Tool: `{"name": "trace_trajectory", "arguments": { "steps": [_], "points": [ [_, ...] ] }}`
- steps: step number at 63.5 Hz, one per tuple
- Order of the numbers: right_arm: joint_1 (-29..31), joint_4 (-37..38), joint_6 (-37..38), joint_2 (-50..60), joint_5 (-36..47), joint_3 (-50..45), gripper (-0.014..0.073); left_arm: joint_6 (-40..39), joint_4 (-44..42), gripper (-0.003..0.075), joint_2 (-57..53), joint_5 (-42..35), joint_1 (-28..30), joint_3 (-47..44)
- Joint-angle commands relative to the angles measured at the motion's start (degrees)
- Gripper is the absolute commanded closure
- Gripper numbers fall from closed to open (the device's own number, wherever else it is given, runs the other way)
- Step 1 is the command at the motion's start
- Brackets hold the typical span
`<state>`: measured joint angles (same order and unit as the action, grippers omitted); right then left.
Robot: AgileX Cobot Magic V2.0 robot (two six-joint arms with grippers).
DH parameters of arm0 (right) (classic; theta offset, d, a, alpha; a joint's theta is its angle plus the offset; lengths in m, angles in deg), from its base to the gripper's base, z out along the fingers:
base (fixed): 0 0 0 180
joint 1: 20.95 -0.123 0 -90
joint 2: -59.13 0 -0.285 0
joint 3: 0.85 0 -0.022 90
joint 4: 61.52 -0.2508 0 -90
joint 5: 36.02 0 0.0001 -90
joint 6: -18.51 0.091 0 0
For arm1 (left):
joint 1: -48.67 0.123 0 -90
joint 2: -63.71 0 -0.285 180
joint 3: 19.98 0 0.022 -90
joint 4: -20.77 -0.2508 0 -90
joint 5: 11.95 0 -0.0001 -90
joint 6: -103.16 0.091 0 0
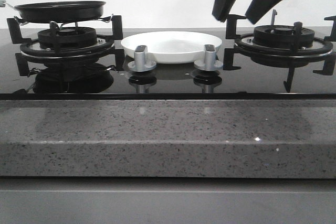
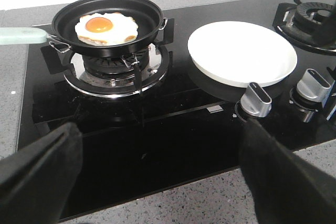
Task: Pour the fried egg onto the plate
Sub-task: 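Lower the right gripper to the white plate and grasp its rim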
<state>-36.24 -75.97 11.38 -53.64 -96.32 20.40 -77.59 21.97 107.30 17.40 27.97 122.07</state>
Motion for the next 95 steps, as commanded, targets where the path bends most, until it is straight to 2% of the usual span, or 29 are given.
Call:
{"name": "trace_trajectory", "arguments": {
  "steps": [1, 21, 37, 60, 83, 95],
  "points": [
    [0.6, -0.9, -0.6, -0.2, 0.5, 5.1, 0.0077, 0.1, 0.3, 0.0122, 0.5, -4.2, -0.4, 2.0],
    [2.3, -0.2, -0.9, -10.4, -4.3, 18.1, 0.0077, 0.1, 0.3, 0.0121, 0.5, -4.0, -0.4, 2.0],
    [2.5, -0.6, -1.7, -15.4, -7.4, 23.6, 0.0083, 0.1, 0.3, 0.0121, 0.5, -3.8, -0.4, 1.9],
    [2.5, -1.0, -2.0, -16.2, -8.2, 23.6, 0.0335, 0.1, 0.3, 0.0121, 0.5, -3.8, -0.4, 1.9],
    [2.5, -3.2, -1.9, -16.5, -4.4, 23.6, 0.0655, 0.1, 0.3, 0.0122, 0.5, -3.8, -0.4, 1.9],
    [2.5, -6.0, -1.8, -15.5, -1.2, 23.6, 0.0660, 0.1, 0.3, 0.0122, 0.5, -3.8, -0.4, 1.9]
  ]
}}
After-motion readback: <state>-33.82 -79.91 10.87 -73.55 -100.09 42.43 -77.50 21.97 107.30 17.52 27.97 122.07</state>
